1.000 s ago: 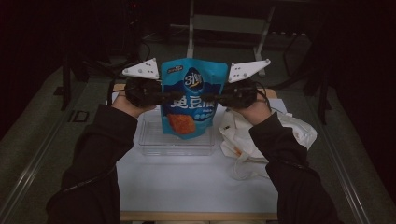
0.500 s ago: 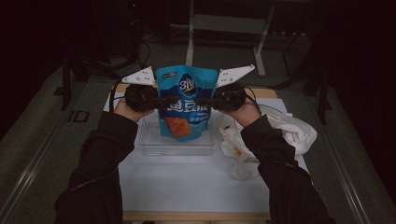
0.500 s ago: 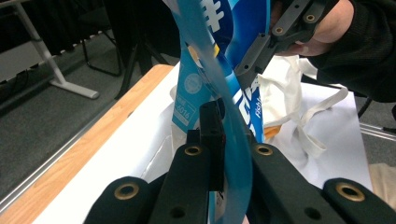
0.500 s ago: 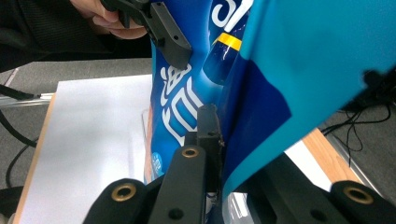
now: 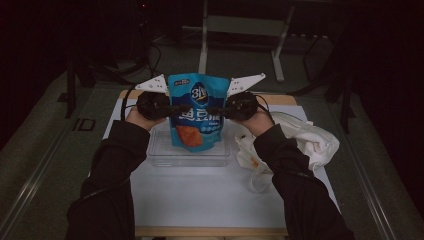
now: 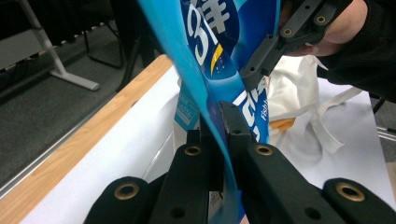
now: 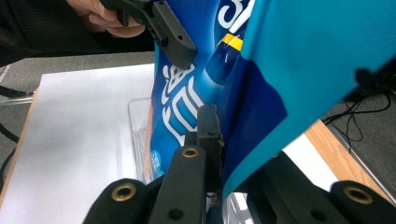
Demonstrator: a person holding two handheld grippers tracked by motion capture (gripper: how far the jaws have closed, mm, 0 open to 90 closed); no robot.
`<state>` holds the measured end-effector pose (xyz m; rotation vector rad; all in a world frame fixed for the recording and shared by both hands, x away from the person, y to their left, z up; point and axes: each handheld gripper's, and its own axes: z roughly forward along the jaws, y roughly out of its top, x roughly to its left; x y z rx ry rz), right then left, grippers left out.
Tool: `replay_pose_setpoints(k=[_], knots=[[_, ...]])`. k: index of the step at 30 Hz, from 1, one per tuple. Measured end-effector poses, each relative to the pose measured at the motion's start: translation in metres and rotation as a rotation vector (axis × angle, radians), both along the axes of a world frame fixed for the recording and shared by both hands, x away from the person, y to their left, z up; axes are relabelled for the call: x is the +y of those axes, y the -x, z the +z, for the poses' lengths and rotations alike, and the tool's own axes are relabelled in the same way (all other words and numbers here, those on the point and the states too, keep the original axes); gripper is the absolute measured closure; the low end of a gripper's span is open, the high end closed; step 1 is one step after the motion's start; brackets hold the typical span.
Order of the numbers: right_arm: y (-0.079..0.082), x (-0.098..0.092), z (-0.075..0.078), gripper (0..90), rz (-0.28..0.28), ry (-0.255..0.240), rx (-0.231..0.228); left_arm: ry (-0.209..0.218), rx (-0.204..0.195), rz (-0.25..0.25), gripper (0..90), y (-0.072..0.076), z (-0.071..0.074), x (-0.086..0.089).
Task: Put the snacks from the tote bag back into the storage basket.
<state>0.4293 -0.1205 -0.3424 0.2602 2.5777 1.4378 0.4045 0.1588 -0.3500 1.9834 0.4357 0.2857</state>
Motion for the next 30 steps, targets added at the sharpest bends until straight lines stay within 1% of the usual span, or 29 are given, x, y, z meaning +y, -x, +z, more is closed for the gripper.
replay_pose_setpoints(k=[2,4,6,7,9,13,16,21,23,30], knots=[[-0.001,0.001,-0.004,87.5,-0.001,0.003,0.004,-0.002,0.005,0.001,90.0,-0.001,-0.004,0.0],[-0.003,0.001,-0.009,87.5,-0.001,0.0,0.012,-0.013,0.001,0.006,90.0,-0.002,-0.007,0.0],[-0.005,0.002,-0.013,87.5,-0.004,-0.003,0.018,-0.004,0.009,0.01,90.0,-0.003,-0.01,0.001],[-0.005,0.002,-0.014,87.5,-0.005,-0.006,0.022,-0.009,0.009,0.011,90.0,-0.003,-0.011,0.001],[-0.007,0.002,-0.017,87.5,-0.002,-0.005,0.026,-0.005,0.024,0.008,90.0,-0.004,-0.014,0.001],[-0.007,0.003,-0.024,87.5,0.004,-0.006,0.042,-0.006,0.038,0.005,90.0,-0.003,-0.02,0.002],[-0.006,0.003,-0.029,87.5,0.008,-0.005,0.052,-0.007,0.046,0.002,90.0,-0.002,-0.025,0.003],[-0.004,0.004,-0.037,87.5,0.01,-0.001,0.06,0.008,0.07,0.003,90.0,-0.001,-0.036,0.005],[-0.003,0.005,-0.041,87.5,0.009,0.002,0.061,0.014,0.074,0.003,90.0,0.0,-0.04,0.005],[0.0,0.003,-0.053,87.4,0.008,-0.007,0.073,0.016,0.088,-0.007,90.0,0.001,-0.051,0.006]])
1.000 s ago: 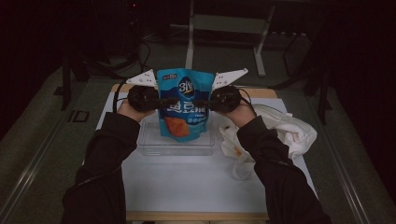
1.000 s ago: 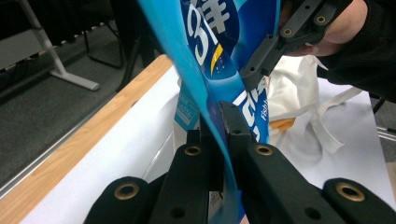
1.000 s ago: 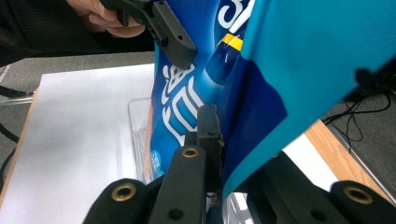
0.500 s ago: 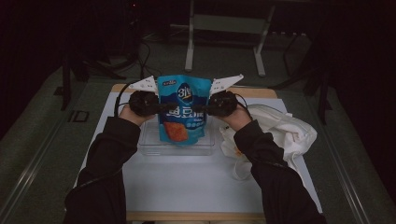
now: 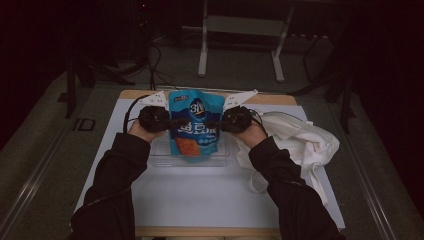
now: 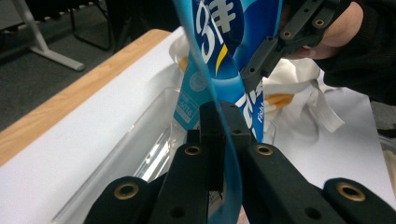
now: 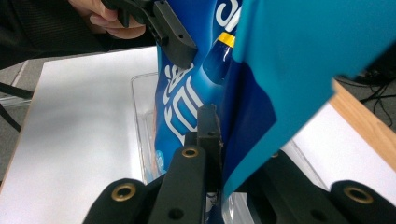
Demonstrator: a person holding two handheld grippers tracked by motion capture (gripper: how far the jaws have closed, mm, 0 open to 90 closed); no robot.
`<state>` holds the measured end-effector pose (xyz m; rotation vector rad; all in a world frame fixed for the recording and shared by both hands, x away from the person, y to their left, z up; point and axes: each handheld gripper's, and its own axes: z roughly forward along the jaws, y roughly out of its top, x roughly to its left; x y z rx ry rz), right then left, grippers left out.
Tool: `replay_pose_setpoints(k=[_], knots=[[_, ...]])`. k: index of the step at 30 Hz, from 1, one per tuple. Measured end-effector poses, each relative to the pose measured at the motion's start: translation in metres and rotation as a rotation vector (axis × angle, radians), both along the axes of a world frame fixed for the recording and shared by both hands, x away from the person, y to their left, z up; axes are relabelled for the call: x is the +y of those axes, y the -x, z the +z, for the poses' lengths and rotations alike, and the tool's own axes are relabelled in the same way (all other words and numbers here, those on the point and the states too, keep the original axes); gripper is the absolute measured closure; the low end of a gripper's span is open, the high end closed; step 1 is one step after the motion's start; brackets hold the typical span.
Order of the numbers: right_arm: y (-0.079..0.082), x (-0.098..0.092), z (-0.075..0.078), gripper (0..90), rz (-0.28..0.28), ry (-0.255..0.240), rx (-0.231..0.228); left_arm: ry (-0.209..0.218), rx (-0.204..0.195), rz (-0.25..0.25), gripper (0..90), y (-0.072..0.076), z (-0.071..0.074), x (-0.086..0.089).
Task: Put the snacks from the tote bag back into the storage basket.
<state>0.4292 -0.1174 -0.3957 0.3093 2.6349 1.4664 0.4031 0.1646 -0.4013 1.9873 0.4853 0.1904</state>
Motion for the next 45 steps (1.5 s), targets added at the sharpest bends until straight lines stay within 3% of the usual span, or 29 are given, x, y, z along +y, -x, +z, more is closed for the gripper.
replay_pose_setpoints(k=[6,10,23,29,32,35,38,41,43,45], knots=[[0.004,0.001,-0.011,87.3,-0.002,0.007,-0.007,-0.009,0.007,-0.001,90.0,0.002,-0.01,0.001],[0.007,0.002,-0.016,87.2,0.001,0.012,-0.019,0.012,0.017,-0.002,89.9,0.004,-0.016,0.004],[0.013,-0.002,-0.02,86.5,0.011,-0.019,-0.018,0.037,0.007,0.01,89.8,0.015,-0.02,0.005],[0.013,-0.002,-0.019,83.7,0.011,-0.014,-0.017,0.05,0.044,0.014,88.0,0.014,-0.02,0.006],[0.012,-0.004,-0.02,81.3,0.006,-0.022,-0.011,0.038,0.051,0.021,82.5,0.015,-0.021,0.005],[0.01,-0.006,-0.02,74.0,0.008,-0.047,0.012,0.033,0.033,0.038,78.0,0.018,-0.021,0.004],[0.01,-0.007,-0.019,63.0,-0.01,-0.035,-0.004,0.044,0.015,0.06,76.0,0.022,-0.02,0.005],[0.011,-0.008,-0.017,49.0,-0.023,-0.041,-0.01,0.034,0.0,0.081,66.8,0.026,-0.019,0.004],[0.011,-0.01,-0.016,43.2,-0.025,-0.041,-0.011,0.037,0.002,0.108,52.0,0.028,-0.017,0.005],[0.011,-0.011,-0.016,37.5,-0.036,-0.048,-0.012,0.047,-0.004,0.131,43.2,0.03,-0.018,0.007]])
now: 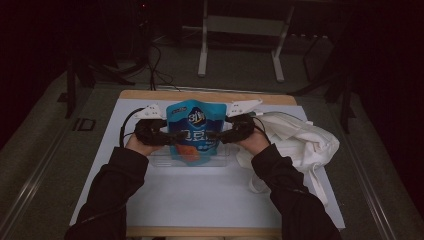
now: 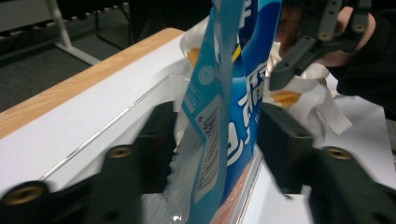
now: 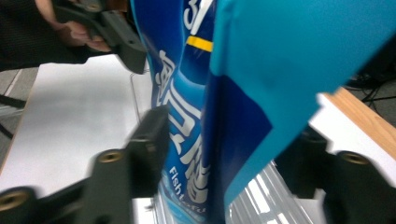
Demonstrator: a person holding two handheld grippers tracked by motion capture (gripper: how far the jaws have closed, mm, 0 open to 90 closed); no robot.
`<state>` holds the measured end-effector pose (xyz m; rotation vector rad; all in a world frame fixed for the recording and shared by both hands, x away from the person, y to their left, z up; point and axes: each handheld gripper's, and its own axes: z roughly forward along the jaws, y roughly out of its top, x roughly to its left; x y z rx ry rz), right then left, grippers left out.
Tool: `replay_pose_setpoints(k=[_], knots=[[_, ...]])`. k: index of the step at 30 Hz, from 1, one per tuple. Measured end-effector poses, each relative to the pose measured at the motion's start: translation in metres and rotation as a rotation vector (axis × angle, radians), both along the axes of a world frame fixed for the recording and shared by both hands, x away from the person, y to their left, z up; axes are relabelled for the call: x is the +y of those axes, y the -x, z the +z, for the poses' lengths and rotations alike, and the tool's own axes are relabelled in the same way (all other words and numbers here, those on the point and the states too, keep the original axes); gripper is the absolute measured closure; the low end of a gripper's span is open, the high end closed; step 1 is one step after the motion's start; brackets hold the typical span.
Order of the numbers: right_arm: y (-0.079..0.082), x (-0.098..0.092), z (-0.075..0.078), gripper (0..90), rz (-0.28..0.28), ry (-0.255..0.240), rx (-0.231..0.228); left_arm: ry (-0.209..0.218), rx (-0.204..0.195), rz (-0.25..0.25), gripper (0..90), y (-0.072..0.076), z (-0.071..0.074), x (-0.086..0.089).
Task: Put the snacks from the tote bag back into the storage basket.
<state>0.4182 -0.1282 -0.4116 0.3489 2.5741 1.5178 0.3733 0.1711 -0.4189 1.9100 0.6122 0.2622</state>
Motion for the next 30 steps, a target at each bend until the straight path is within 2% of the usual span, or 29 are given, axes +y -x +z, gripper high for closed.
replay_pose_setpoints(k=[2,3,6,8,10,12,14,17,20,23,30], knots=[[0.0,-0.001,0.0,30.1,0.0,-0.02,0.012,0.014,-0.004,0.01,40.7,0.002,-0.001,0.002],[0.0,-0.002,0.0,28.7,-0.007,-0.028,0.015,0.007,-0.002,0.017,38.8,0.003,-0.001,0.001],[0.0,-0.004,0.001,18.9,-0.011,-0.053,0.022,0.012,0.015,0.025,28.4,0.005,-0.003,0.001],[0.0,-0.006,0.002,16.0,-0.009,-0.063,0.027,0.034,0.034,0.023,21.4,0.005,-0.003,0.002],[0.0,-0.008,0.003,14.2,-0.012,-0.07,0.03,0.035,0.041,0.021,9.0,0.006,-0.003,0.002],[0.001,-0.01,0.003,13.9,-0.02,-0.057,0.026,0.034,0.052,0.046,7.8,0.007,-0.004,0.003],[0.003,-0.012,0.003,13.9,-0.027,-0.044,0.014,0.044,0.062,0.063,1.9,0.008,-0.004,0.004],[0.004,-0.015,0.002,13.9,-0.034,-0.046,0.006,0.069,0.082,0.078,1.3,0.011,-0.005,0.007],[0.007,-0.018,0.002,14.1,-0.046,-0.036,-0.007,0.037,0.084,0.107,1.3,0.015,-0.006,0.007],[0.009,-0.022,0.001,14.1,-0.056,-0.026,-0.017,0.028,0.073,0.138,1.3,0.021,-0.007,0.009],[0.014,-0.03,0.002,14.4,-0.075,-0.013,-0.021,0.003,0.047,0.135,1.3,0.038,-0.009,0.006]])
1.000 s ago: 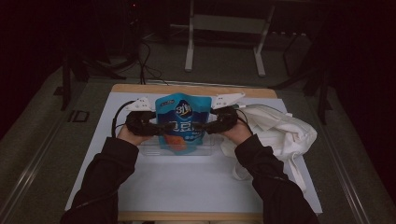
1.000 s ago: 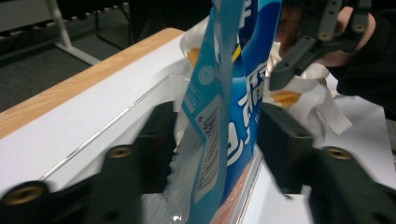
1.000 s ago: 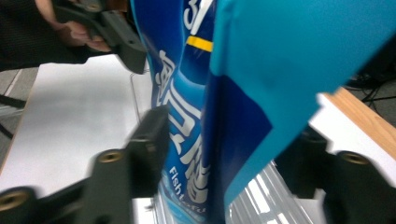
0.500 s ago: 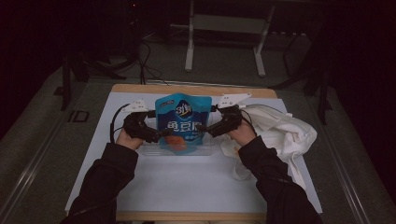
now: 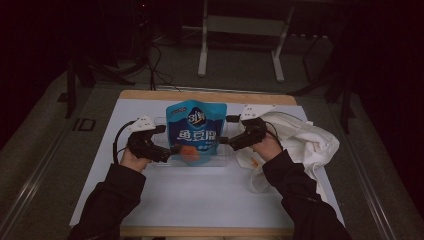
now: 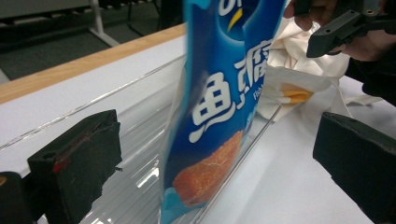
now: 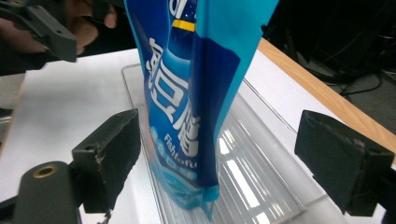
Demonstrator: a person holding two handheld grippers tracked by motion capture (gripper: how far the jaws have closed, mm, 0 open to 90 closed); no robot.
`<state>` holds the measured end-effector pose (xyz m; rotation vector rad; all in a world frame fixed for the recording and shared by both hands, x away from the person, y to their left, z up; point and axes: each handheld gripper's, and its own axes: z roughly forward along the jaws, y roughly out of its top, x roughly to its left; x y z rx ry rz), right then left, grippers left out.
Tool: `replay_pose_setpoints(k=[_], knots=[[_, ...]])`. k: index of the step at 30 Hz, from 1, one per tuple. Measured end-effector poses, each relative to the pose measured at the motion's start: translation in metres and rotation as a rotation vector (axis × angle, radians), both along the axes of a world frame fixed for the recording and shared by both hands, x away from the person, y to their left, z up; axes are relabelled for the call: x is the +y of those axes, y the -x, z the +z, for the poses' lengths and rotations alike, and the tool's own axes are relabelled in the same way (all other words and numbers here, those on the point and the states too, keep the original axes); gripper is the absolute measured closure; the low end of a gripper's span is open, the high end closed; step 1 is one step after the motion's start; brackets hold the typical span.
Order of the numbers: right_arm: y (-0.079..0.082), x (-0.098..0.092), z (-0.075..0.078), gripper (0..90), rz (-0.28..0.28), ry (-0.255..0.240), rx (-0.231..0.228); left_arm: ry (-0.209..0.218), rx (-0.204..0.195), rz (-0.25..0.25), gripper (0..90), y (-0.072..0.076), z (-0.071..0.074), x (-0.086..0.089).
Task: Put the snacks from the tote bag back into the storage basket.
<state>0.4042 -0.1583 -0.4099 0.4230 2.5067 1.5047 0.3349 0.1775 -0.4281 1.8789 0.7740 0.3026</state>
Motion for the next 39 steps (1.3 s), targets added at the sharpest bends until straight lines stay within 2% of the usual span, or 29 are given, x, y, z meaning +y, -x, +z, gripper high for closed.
replay_pose_setpoints(k=[3,6,11,12,15,17,21,26,30,32,39], knots=[[0.004,-0.004,0.0,14.5,-0.01,0.002,0.003,0.004,0.003,-0.012,1.3,0.007,-0.001,-0.001],[0.009,-0.009,-0.002,14.5,-0.012,0.013,-0.002,-0.013,-0.016,-0.031,1.3,0.013,-0.003,-0.002],[0.017,-0.018,-0.005,14.7,-0.021,0.016,-0.007,-0.004,-0.01,-0.008,1.3,0.02,-0.008,0.0],[0.019,-0.02,-0.006,14.7,-0.022,0.021,-0.01,-0.003,-0.01,0.011,1.3,0.025,-0.012,0.0],[0.024,-0.025,-0.007,14.8,-0.022,0.029,-0.017,0.007,-0.012,0.021,1.3,0.032,-0.016,0.001],[0.028,-0.03,-0.008,14.8,-0.023,0.024,-0.019,0.004,-0.038,0.033,1.3,0.038,-0.017,0.0],[0.037,-0.037,-0.01,14.8,-0.021,0.018,-0.02,-0.004,-0.04,0.031,1.3,0.048,-0.019,-0.004],[0.047,-0.047,-0.014,14.8,-0.018,0.032,-0.03,0.002,-0.04,0.015,1.3,0.061,-0.023,-0.01],[0.056,-0.056,-0.018,14.8,-0.021,0.026,-0.032,0.012,-0.022,-0.008,1.3,0.068,-0.026,-0.013],[0.059,-0.06,-0.02,14.8,-0.021,0.026,-0.032,0.023,-0.024,-0.032,1.3,0.072,-0.026,-0.014],[0.072,-0.074,-0.027,14.8,-0.02,0.024,-0.029,0.012,-0.044,-0.08,1.3,0.079,-0.025,-0.028]])
